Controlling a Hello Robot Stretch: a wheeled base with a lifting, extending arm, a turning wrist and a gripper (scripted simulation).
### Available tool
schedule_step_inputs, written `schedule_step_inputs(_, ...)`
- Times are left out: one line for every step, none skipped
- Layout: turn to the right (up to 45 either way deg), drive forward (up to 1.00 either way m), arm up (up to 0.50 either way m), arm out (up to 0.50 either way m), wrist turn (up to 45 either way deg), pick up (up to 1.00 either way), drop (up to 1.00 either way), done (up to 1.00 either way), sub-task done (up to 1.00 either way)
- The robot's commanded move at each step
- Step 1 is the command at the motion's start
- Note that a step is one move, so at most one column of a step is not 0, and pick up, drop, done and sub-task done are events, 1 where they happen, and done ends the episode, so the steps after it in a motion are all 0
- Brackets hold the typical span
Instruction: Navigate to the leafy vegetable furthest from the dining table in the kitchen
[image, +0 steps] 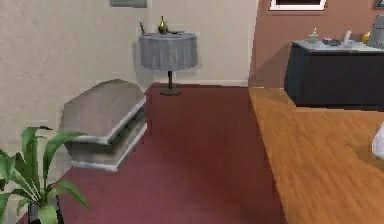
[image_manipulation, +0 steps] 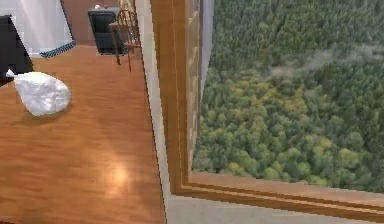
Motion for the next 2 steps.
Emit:
schedule_step_inputs(0.0, 0.20, 0.00, 0.00, 0.0, 0.00, 0.00, 0.00, 0.00)
schedule_step_inputs(45.0, 0.00, 0.00, 0.00, 0.0, 0.00, 0.00, 0.00, 0.00)
